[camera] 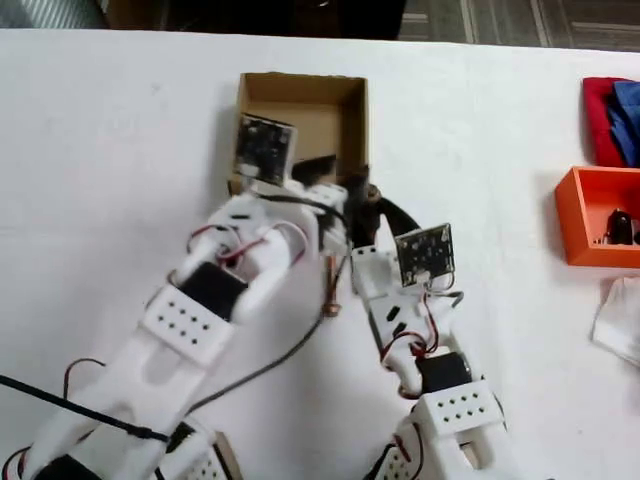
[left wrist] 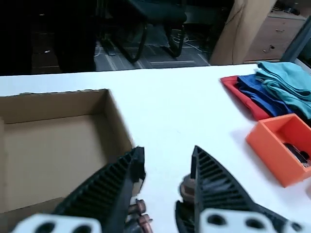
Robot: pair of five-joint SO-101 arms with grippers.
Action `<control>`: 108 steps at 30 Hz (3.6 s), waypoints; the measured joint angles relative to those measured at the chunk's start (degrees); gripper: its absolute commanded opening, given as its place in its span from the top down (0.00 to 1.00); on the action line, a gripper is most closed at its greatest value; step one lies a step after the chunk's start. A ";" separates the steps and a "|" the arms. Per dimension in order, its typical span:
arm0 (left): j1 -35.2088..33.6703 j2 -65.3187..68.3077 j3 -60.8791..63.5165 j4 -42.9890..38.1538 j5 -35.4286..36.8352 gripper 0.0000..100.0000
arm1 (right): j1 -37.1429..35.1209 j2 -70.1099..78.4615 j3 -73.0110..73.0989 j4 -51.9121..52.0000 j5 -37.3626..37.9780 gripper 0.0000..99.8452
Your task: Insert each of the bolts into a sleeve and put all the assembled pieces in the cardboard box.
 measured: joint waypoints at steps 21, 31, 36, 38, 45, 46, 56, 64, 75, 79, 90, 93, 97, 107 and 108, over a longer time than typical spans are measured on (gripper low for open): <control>-40.18 -0.09 22.33 13.45 -29.80 0.82 | 2.64 39.74 -59.25 43.16 -0.62 0.98; -42.02 -0.09 16.44 28.84 -30.51 0.82 | 2.73 95.38 -127.82 75.69 -5.45 0.98; -41.49 -0.18 21.01 26.02 -35.78 0.82 | 2.73 117.63 -160.09 80.44 -7.56 0.98; -40.00 -0.18 23.82 23.38 -39.74 0.82 | 2.46 123.69 -169.76 80.44 -7.65 0.98; -39.74 -0.18 25.85 20.31 -38.68 0.82 | 0.44 133.54 -176.88 76.84 -14.24 0.98; -39.82 -0.18 25.85 20.31 -38.51 0.82 | 0.44 134.07 -176.35 76.13 -14.59 0.98; -39.56 -0.18 25.85 20.31 -38.42 0.82 | 0.53 134.59 -166.33 72.00 -14.68 0.98; -39.56 -0.18 25.85 20.31 -38.42 0.82 | 0.53 135.30 -165.27 71.47 -12.31 0.98; -39.38 -0.18 25.85 20.31 -38.42 0.82 | 0.53 139.43 -164.57 71.30 -12.31 0.98; -39.38 -0.18 25.85 20.31 -38.42 0.82 | 0.53 139.43 -164.57 71.30 -12.31 0.98; -39.38 -0.18 25.85 20.31 -38.42 0.82 | 0.53 139.43 -164.57 71.21 -12.31 0.87; -39.21 -0.18 25.85 20.31 -38.42 0.82 | 0.44 139.43 -164.66 71.21 -12.31 0.89; -39.21 -0.18 25.85 20.31 -38.42 0.82 | 0.44 139.43 -164.66 71.21 -12.22 0.92; -39.21 -0.18 25.85 20.31 -38.42 0.82 | 0.44 139.43 -172.04 73.67 -12.22 0.92; -39.21 -0.18 25.85 20.31 -38.42 0.82 | 0.26 139.43 -173.01 73.67 -12.22 0.94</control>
